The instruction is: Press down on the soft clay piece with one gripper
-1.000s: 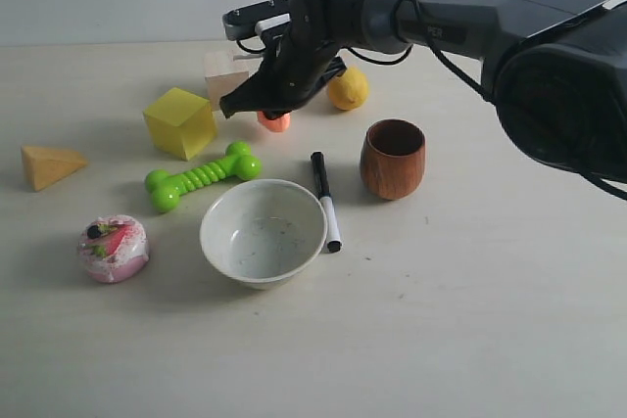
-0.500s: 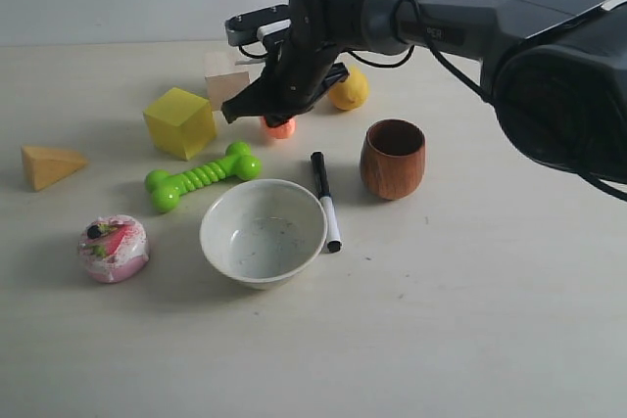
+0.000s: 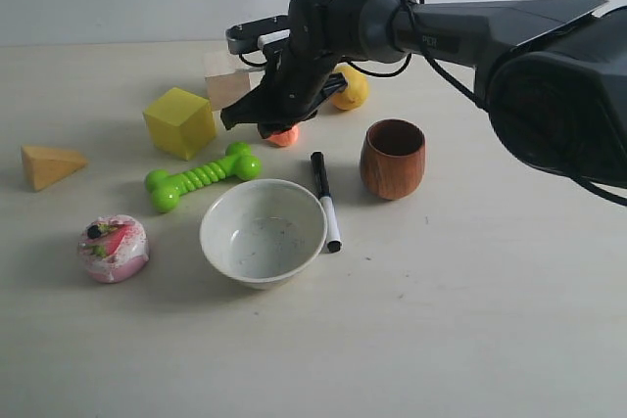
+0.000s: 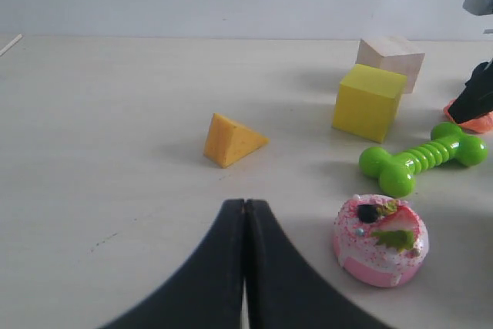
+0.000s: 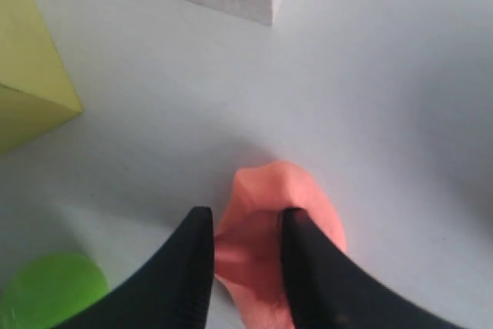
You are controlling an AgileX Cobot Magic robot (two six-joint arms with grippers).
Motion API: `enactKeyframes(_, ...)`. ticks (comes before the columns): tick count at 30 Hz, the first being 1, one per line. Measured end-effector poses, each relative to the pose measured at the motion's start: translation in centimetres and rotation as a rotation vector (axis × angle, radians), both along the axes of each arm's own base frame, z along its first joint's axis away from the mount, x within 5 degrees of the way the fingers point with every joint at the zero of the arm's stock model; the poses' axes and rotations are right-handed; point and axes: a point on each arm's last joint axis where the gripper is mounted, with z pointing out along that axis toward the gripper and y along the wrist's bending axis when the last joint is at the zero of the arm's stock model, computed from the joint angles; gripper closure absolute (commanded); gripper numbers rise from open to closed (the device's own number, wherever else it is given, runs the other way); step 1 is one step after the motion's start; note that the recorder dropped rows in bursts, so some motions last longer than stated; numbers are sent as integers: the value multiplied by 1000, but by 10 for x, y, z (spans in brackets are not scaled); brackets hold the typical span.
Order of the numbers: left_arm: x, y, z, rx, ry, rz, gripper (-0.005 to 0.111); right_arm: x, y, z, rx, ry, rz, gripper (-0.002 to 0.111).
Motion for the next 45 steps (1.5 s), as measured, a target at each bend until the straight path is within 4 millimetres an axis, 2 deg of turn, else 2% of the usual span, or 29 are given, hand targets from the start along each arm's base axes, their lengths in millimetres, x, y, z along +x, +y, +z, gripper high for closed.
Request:
enactKeyframes(6,0,0,0,0,0,0,107,0,0,0,8,1,-11,77)
enactKeyframes(17,0,0,0,0,0,0,107,1,0,1,22,-6,-19,108)
enactKeyframes(29,0,0,0,0,0,0,107,3,2,19,55,-41,-24,108)
enactKeyframes(40,0,0,0,0,0,0,107,2,2,19,53,-40,-22,108)
enactKeyframes(45,0,0,0,0,0,0,107,3,2,5,40,-20,-22,108)
